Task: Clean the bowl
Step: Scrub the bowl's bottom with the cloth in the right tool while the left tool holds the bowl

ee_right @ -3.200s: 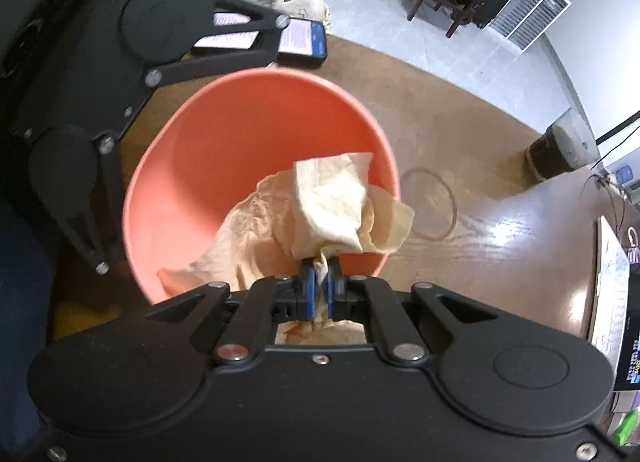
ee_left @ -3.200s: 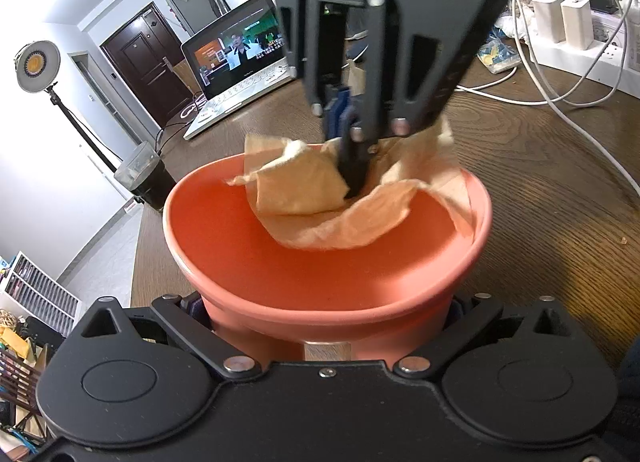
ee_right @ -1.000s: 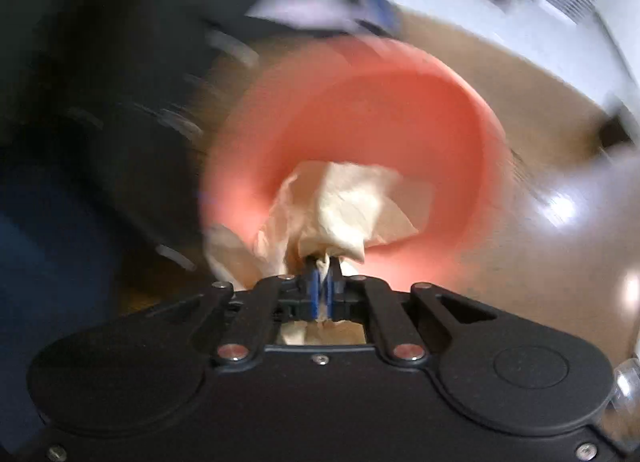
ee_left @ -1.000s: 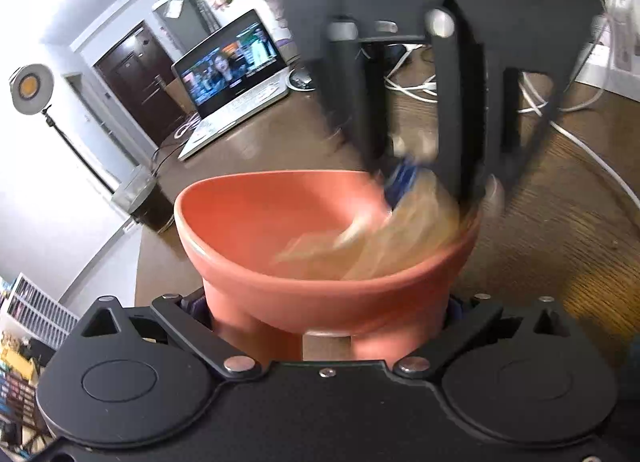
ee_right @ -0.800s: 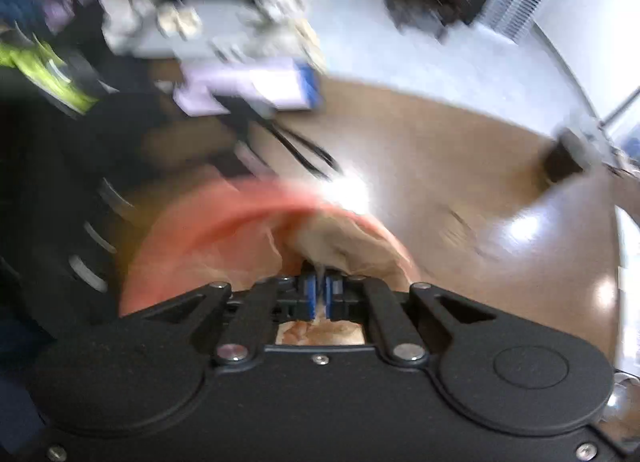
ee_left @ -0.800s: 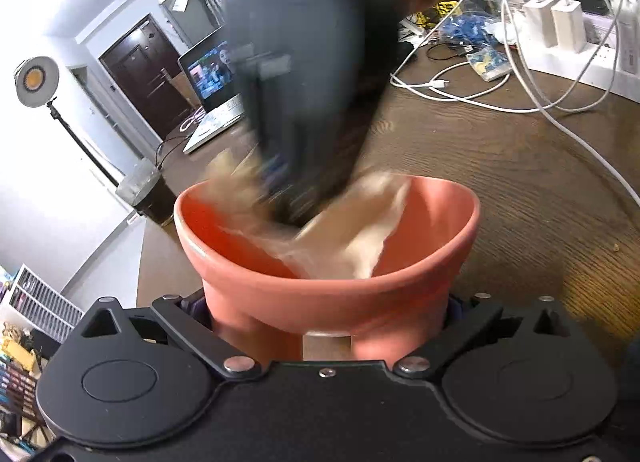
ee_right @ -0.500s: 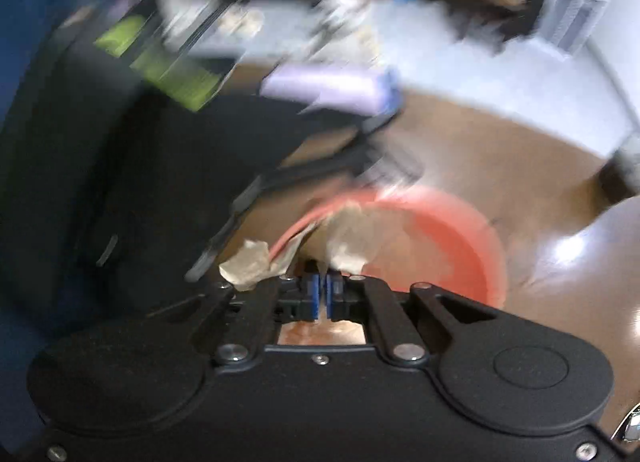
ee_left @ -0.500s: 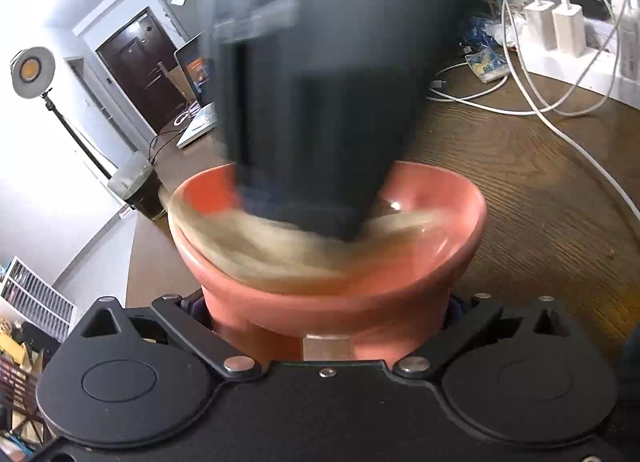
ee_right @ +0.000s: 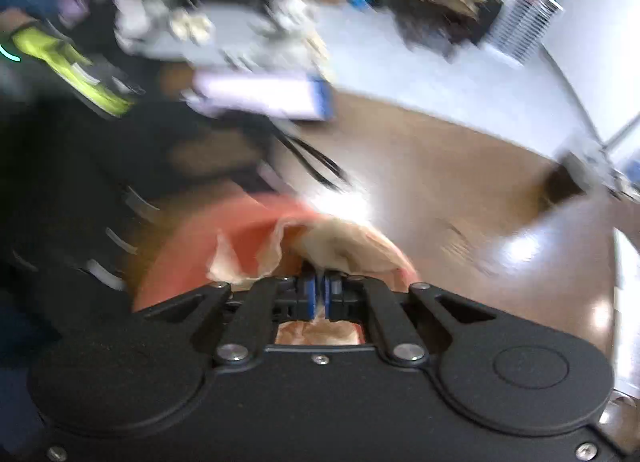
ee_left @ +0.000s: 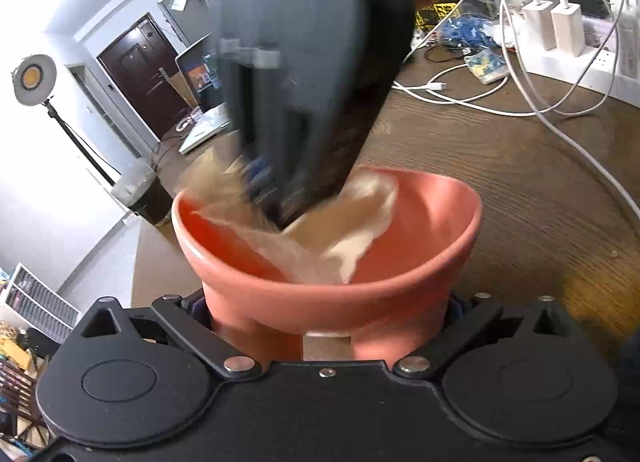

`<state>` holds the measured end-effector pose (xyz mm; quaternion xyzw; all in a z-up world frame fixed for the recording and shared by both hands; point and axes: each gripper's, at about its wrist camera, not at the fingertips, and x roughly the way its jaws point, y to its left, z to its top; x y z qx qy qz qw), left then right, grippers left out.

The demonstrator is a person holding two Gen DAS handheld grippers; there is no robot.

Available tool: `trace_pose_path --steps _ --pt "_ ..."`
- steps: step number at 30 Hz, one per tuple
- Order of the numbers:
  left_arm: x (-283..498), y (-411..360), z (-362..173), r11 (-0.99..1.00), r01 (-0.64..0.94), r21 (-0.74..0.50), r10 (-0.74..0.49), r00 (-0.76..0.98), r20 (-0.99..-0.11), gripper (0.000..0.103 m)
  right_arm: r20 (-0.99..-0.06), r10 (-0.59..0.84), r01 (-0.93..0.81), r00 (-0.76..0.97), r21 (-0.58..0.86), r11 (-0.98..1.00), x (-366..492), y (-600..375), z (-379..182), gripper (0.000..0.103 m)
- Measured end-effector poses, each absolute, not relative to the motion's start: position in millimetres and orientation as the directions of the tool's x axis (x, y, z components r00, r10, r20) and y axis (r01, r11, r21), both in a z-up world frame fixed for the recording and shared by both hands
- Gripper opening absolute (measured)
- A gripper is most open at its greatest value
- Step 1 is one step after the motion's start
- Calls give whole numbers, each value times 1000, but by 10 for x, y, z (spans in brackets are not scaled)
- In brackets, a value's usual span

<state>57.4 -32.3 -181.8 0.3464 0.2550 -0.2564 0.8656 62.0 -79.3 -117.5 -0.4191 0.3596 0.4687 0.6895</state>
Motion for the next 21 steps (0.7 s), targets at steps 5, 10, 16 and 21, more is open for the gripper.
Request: trace_pose_path --steps 5,10,16,21 --pt "587 -343 -1821 629 616 474 -263 742 -617 99 -871 398 -952 289 -219 213 683 -800 -1129 5" --pt "637 -278 -1804 673 582 457 -230 751 -618 99 -854 438 -955 281 -205 213 751 -814 -1098 3" --pt "624 -316 -1810 654 594 469 -240 751 -615 98 -952 282 -993 118 -107 55 714 -1132 -1358 5" --pt "594 -339 -1820 662 586 467 -222 749 -625 99 -861 483 -986 159 -118 115 819 -892 -1069 5"
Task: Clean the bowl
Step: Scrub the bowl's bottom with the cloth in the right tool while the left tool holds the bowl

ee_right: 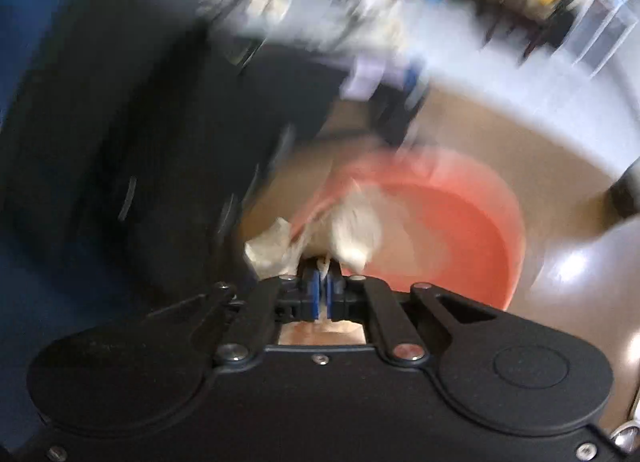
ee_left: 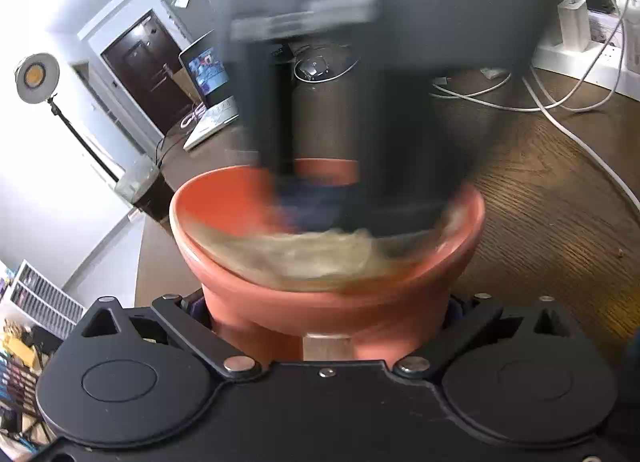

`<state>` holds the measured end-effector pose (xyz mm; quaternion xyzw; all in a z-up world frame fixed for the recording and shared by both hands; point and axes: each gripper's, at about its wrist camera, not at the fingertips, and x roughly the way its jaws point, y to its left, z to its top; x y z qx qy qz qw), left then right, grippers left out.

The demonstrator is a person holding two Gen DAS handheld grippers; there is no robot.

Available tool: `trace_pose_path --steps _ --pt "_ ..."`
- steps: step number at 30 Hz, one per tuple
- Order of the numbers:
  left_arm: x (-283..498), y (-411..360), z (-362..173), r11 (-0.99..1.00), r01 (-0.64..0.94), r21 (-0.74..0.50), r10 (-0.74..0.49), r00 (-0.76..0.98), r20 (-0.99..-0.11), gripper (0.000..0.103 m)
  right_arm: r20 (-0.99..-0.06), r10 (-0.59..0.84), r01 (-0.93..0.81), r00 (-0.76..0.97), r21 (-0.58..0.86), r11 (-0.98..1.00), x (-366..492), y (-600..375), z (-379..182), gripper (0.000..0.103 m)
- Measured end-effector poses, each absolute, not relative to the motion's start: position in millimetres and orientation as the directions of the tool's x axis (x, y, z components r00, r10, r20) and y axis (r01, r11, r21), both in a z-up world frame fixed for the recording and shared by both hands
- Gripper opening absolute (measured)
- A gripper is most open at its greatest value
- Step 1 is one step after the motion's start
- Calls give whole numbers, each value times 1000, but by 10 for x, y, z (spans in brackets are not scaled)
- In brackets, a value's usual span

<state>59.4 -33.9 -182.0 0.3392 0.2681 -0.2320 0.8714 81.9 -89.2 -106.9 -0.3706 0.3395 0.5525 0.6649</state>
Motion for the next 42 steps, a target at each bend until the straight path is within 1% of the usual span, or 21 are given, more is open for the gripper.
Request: trace_pose_path --steps 1,4,9,13,14,18,19,21,23,25,26,28,30,32,33,35,36,38,39,41,42 --pt "602 -342 -1822 665 581 469 -218 752 -623 99 -860 483 -986 163 -122 117 840 -900 -1060 4" --pt "603 -359 -1825 662 578 477 -216 757 -617 99 -859 481 -983 177 -134 124 903 -924 -1034 3" --pt "608 -400 -1857 643 587 491 -217 755 -619 98 -856 477 -979 200 -154 135 1008 -964 -991 5" --pt "626 -361 -1859 684 563 465 -197 756 -625 99 -853 475 -975 219 -170 144 1092 -995 -957 5" --pt "625 -354 -1854 686 559 465 -195 758 -623 99 -856 466 -974 224 -176 145 1137 -1017 -950 3" --pt "609 -371 -1855 680 558 476 -201 766 -611 98 -916 322 -970 240 -212 119 1589 -1273 -946 3" --pt "602 -385 -1853 674 563 479 -206 765 -610 98 -933 303 -981 194 -177 84 1497 -1326 -942 3" --pt "544 -416 -1868 665 572 480 -215 762 -611 98 -942 319 -995 100 -95 33 1203 -1440 -836 4" --pt "523 -428 -1881 673 576 465 -216 753 -621 99 -919 389 -998 63 -55 31 1129 -1247 -634 4" --pt "527 -415 -1877 690 567 450 -211 752 -624 99 -873 472 -991 126 -88 102 1328 -1128 -499 4" --pt "532 -400 -1864 701 558 443 -209 755 -621 99 -862 469 -980 193 -143 141 1460 -1109 -489 4" --pt "526 -401 -1857 700 558 447 -212 759 -616 99 -858 430 -959 280 -227 172 1588 -1017 -512 2" --pt "508 -400 -1863 692 561 455 -216 761 -611 99 -893 341 -955 293 -261 138 1630 -1004 -654 2" --pt "517 -425 -1870 687 565 456 -221 761 -610 98 -928 294 -974 228 -213 81 1503 -1095 -456 4" --pt "519 -439 -1884 684 568 457 -220 758 -614 98 -945 283 -986 164 -162 29 1358 -1157 -287 4" --pt "513 -463 -1913 677 575 460 -215 751 -624 99 -933 346 -996 94 -92 22 1234 -969 -146 4" --pt "523 -439 -1916 690 569 447 -207 747 -632 99 -906 414 -996 90 -73 55 1268 -829 -41 5" --pt "549 -374 -1900 720 546 428 -189 748 -636 99 -867 469 -984 167 -116 137 1509 -723 42 4" --pt "553 -365 -1885 724 533 437 -182 760 -624 99 -865 459 -977 202 -142 162 1667 -766 69 2" --pt "561 -366 -1870 724 525 447 -177 768 -615 99 -866 423 -959 269 -198 204 1971 -850 107 2" --pt "570 -361 -1866 727 524 443 -178 767 -616 99 -887 367 -956 279 -221 193 2037 -919 49 2"
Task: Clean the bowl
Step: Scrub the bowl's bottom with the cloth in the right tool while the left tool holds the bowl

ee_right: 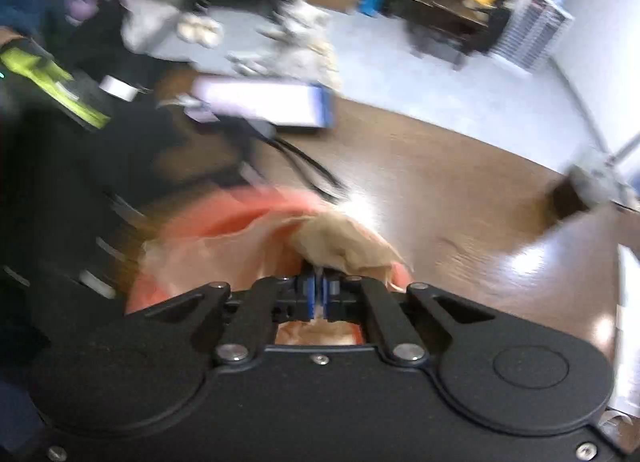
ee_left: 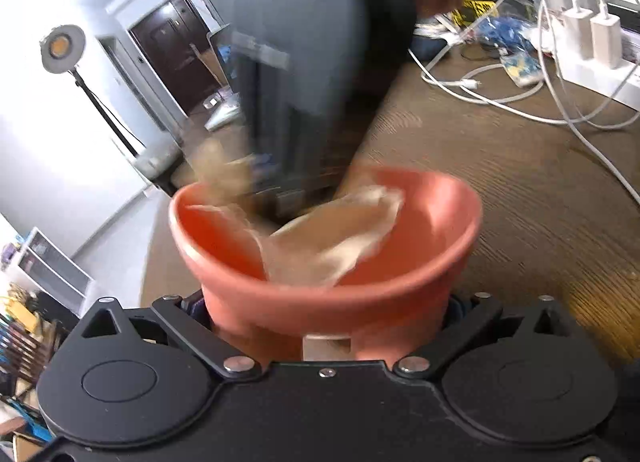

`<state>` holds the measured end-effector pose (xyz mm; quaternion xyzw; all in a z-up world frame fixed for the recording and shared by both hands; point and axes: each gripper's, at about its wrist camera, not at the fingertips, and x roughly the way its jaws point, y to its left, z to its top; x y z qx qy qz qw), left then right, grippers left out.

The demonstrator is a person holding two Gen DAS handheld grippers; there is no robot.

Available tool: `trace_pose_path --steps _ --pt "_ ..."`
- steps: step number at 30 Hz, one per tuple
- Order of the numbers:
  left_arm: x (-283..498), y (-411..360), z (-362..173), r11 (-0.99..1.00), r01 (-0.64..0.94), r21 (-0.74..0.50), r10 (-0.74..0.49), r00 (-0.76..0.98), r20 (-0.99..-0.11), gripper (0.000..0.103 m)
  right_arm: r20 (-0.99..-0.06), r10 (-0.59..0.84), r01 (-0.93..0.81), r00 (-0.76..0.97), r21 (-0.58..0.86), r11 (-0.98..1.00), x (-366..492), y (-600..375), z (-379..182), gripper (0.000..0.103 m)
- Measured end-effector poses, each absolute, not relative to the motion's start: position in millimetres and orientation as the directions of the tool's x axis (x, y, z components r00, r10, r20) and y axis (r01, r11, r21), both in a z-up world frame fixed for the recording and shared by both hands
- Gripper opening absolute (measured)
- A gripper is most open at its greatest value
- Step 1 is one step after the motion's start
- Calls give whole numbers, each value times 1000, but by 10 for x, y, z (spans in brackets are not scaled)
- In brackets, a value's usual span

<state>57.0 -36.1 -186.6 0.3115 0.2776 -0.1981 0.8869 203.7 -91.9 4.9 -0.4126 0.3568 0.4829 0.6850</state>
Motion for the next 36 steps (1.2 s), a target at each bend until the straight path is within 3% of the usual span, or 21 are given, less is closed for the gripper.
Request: trace_pose_path --steps 3,6,8,12,16,19,22,25,34,36 --pt "546 -353 -1880 710 535 458 -185 769 -612 99 -945 297 -988 139 -112 106 1797 -1333 -251 5" --pt "512 -379 -1893 692 553 465 -198 764 -614 99 -918 397 -996 14 22 87 1679 -938 -192 4" --pt "532 -375 -1891 707 540 456 -191 767 -613 99 -876 471 -988 98 -29 151 1874 -796 -68 5" --pt "556 -377 -1907 716 531 454 -184 770 -611 99 -893 364 -955 264 -189 228 2250 -920 -74 2" --pt "554 -395 -1914 703 552 447 -206 761 -615 98 -962 265 -993 62 -31 118 1784 -1349 -196 5" --pt "548 -414 -1942 699 575 425 -221 739 -636 99 -916 399 -990 -32 83 113 1769 -1287 43 5" --pt "554 -376 -1931 710 557 431 -210 751 -626 99 -866 497 -983 59 36 180 2027 -1165 211 5" --pt "563 -368 -1920 716 549 431 -212 759 -615 99 -863 459 -957 212 -89 275 2354 -1430 365 4" --pt "561 -444 -1956 695 601 394 -250 716 -652 99 -911 412 -999 -5 26 43 1798 -1705 713 4" --pt "540 -379 -1924 703 589 399 -240 724 -646 99 -900 433 -997 56 -31 65 1898 -1672 784 4"
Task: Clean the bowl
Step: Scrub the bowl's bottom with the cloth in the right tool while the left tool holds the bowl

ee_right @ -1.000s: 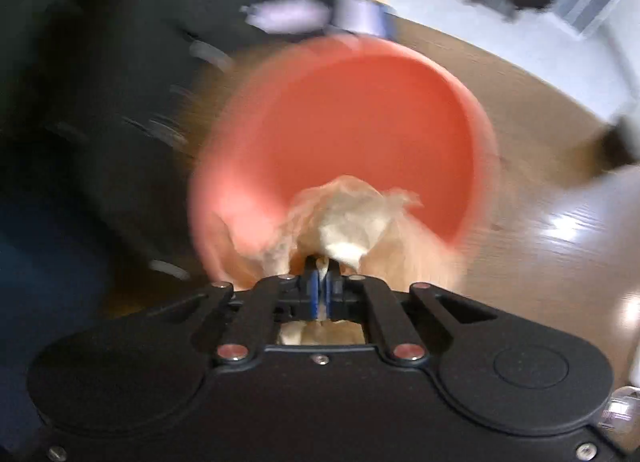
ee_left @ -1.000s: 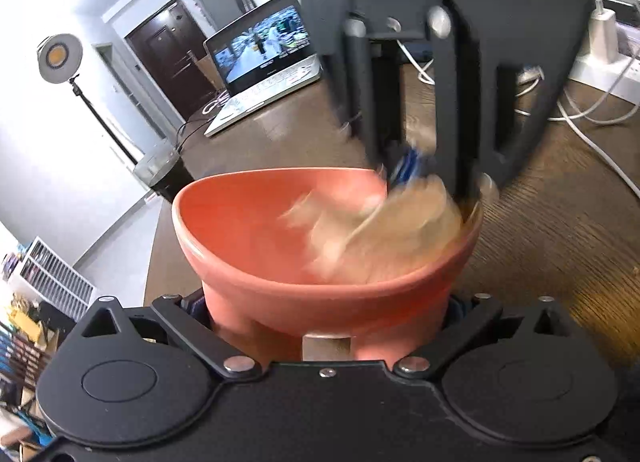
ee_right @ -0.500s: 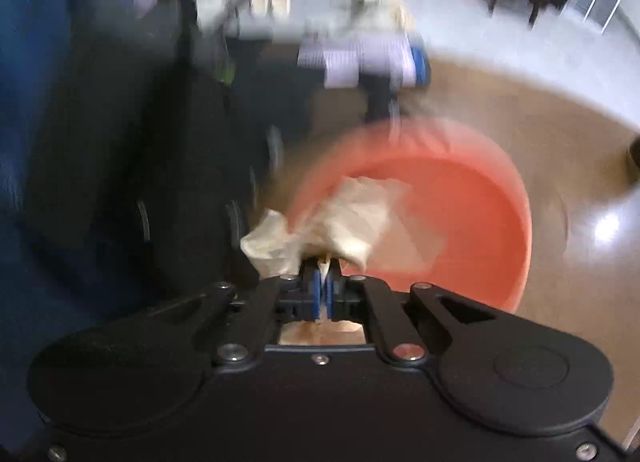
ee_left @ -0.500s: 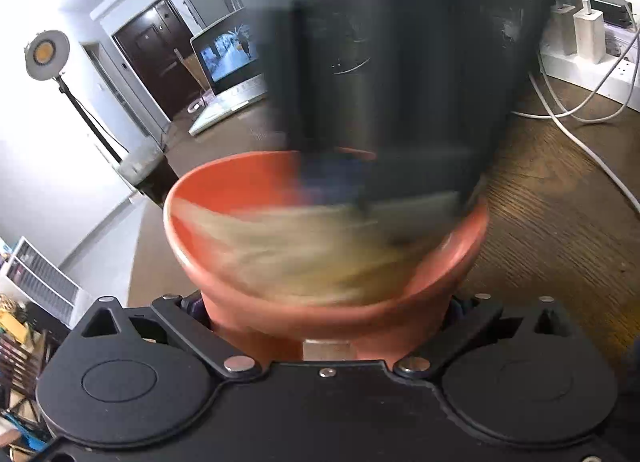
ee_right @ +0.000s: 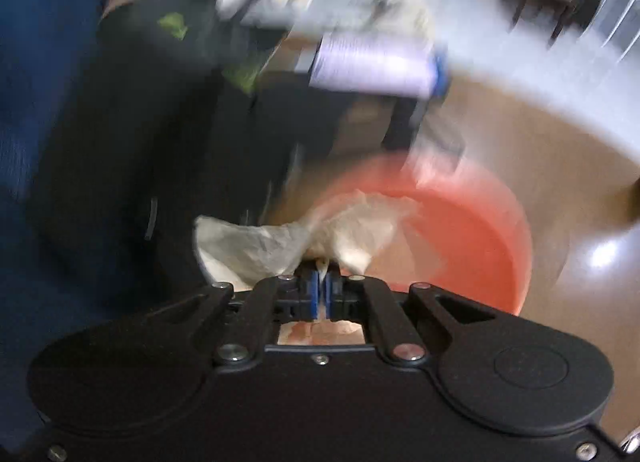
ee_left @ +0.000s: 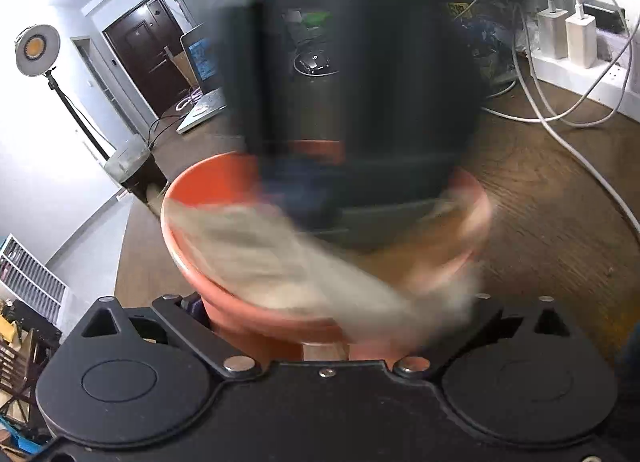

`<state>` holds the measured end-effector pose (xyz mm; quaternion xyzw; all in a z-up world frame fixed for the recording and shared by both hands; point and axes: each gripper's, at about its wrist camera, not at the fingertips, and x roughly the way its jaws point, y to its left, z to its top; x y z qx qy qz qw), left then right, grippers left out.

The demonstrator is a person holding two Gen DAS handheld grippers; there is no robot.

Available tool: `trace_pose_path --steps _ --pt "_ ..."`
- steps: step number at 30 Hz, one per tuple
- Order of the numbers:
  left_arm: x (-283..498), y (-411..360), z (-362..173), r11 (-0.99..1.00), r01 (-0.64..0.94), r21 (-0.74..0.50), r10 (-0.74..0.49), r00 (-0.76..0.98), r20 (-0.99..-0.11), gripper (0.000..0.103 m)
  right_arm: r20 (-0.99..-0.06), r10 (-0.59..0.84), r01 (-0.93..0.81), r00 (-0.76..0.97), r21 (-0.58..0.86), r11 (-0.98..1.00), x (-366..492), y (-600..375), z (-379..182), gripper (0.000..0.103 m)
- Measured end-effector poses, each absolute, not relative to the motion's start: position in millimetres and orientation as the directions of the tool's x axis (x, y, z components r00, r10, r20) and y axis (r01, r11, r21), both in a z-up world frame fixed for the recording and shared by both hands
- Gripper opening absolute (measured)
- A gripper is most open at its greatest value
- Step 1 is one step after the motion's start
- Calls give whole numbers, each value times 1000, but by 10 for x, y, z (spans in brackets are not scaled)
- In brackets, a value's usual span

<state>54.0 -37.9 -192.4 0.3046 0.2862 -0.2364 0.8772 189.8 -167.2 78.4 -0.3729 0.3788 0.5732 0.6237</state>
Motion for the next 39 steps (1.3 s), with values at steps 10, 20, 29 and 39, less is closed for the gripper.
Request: trace_pose_path --steps 10,20,29,39 --pt "510 -375 -1908 703 589 398 -251 729 -637 99 -962 272 -999 -23 15 -32 1723 -2160 442 4" --pt "547 -373 -1897 727 562 394 -235 744 -626 99 -935 283 -976 215 -212 41 2181 -2239 290 2" --pt "503 -381 -1881 722 568 395 -237 739 -631 99 -886 445 -990 128 -90 106 2197 -2374 461 3" --pt "498 -362 -1895 699 605 381 -258 710 -655 99 -935 354 -1000 -26 19 -25 2077 -2677 510 4"
